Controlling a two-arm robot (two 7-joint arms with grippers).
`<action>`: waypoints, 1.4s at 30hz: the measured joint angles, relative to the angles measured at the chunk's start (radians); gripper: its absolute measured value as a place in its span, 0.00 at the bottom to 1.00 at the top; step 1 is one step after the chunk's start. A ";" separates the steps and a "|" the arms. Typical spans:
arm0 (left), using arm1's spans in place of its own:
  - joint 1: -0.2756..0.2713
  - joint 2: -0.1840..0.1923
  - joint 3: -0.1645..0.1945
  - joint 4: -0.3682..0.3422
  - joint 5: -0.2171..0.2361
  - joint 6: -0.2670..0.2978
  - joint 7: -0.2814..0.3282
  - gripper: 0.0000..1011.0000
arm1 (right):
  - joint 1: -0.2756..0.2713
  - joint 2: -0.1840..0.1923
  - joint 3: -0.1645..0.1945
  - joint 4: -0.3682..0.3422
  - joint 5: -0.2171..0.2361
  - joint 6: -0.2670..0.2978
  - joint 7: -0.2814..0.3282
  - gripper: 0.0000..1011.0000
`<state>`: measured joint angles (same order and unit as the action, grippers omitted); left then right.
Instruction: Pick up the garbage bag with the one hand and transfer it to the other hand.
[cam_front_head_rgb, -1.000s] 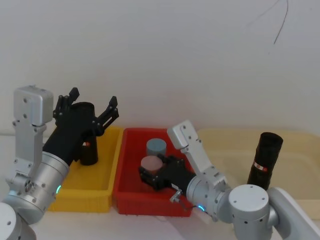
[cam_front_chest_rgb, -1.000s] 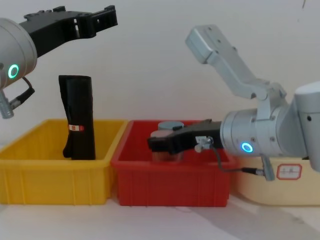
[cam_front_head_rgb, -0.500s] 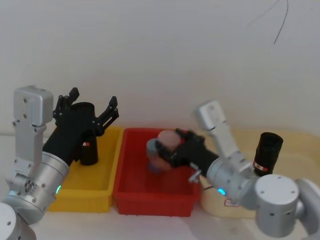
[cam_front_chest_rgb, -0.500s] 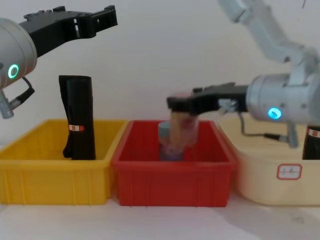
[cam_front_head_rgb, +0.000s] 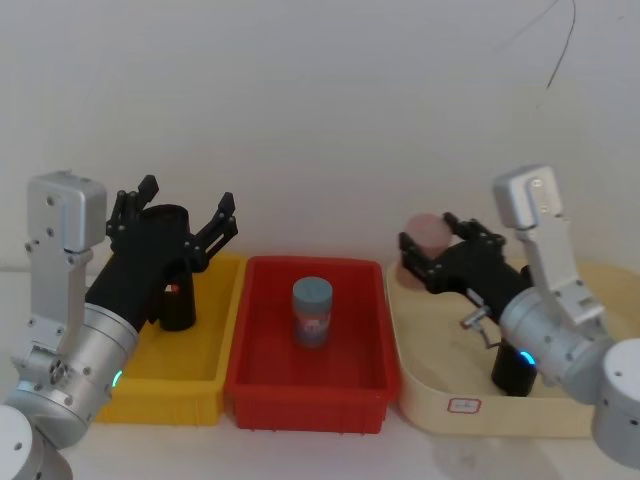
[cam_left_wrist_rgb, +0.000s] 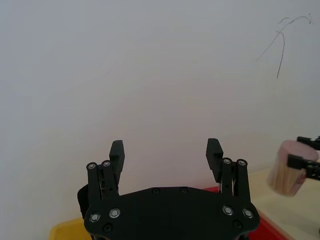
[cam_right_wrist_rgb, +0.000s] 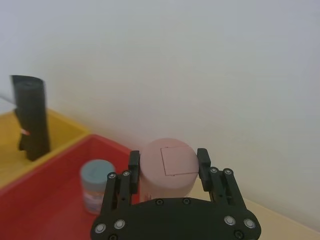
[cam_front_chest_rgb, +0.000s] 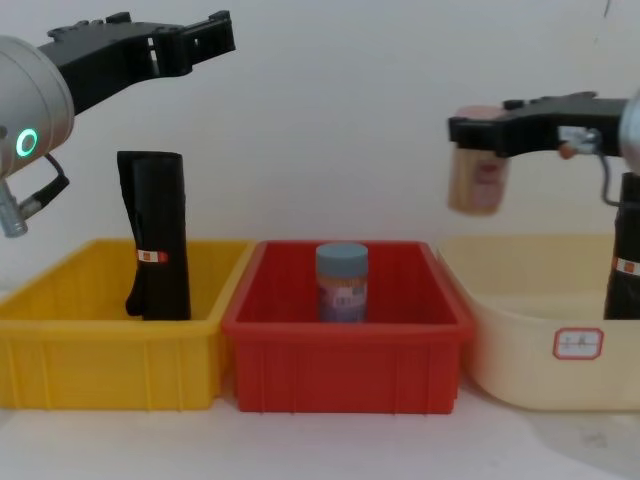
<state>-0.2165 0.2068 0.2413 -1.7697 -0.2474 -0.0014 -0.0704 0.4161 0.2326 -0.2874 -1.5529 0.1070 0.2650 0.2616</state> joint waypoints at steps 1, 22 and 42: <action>0.000 0.000 0.000 0.000 0.000 0.000 0.000 0.99 | -0.006 0.005 0.010 -0.005 0.000 0.000 -0.004 0.66; 0.000 0.000 0.000 0.000 0.000 0.000 0.000 0.99 | -0.075 0.023 0.070 -0.003 0.002 0.028 -0.032 0.66; 0.000 0.000 0.000 0.000 0.000 0.000 0.000 0.99 | -0.090 0.012 0.087 0.026 -0.019 0.029 -0.044 0.99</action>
<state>-0.2165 0.2067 0.2413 -1.7697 -0.2474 -0.0014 -0.0704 0.3261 0.2441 -0.2008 -1.5272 0.0878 0.2937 0.2181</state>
